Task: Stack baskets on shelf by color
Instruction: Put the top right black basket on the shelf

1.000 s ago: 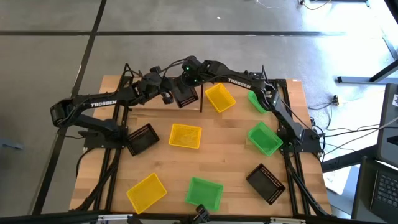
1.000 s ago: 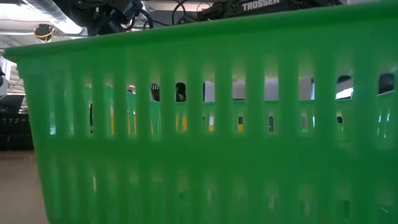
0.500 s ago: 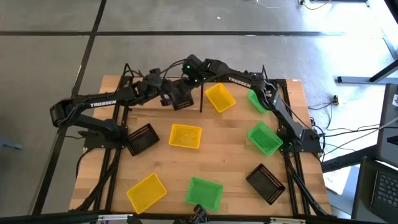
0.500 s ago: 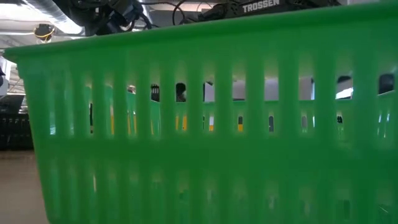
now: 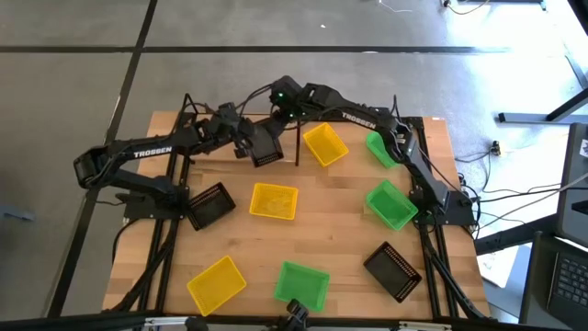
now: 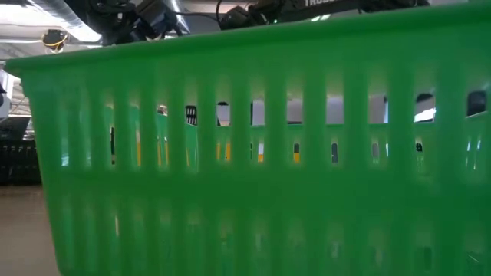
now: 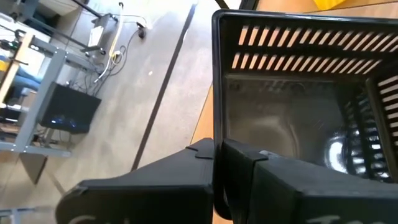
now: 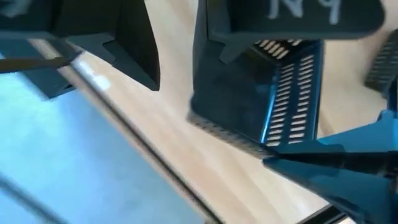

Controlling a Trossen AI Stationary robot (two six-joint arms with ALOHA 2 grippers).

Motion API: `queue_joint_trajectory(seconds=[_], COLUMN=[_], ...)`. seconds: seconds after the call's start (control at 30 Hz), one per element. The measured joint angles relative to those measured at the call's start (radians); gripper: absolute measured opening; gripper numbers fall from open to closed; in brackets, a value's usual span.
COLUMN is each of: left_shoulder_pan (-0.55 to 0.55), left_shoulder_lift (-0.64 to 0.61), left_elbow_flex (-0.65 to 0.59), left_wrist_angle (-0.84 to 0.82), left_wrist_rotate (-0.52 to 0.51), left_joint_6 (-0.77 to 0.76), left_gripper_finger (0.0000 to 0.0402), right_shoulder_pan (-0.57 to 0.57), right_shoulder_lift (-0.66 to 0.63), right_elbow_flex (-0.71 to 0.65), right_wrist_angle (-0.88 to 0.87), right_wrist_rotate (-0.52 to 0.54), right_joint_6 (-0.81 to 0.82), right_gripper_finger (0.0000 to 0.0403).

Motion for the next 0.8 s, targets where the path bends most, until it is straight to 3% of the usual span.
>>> queue_joint_trajectory(seconds=[0.3, 0.47, 0.63, 0.8], left_shoulder_pan=[0.06, 0.087, 0.105, 0.143], left_shoulder_lift=[0.0, 0.0, 0.014, 0.06], left_elbow_flex=[0.0, 0.004, 0.062, 0.127], left_wrist_angle=[-0.014, -0.022, -0.069, -0.128], left_wrist_rotate=[0.12, 0.217, 0.328, 0.358], left_joint_6=[-0.043, 0.016, 0.092, 0.085], left_gripper_finger=[0.0, 0.0, 0.0, 0.0], right_shoulder_pan=[0.027, 0.052, 0.087, 0.129], right_shoulder_lift=[-0.09, -0.148, -0.206, -0.24], right_elbow_flex=[-0.002, -0.002, -0.002, -0.002], right_wrist_angle=[-0.007, -0.002, -0.001, -0.011], right_wrist_rotate=[0.053, 0.058, 0.06, 0.069], right_joint_6=[-0.047, -0.132, -0.199, -0.253], right_gripper_finger=[0.009, 0.009, 0.009, 0.009])
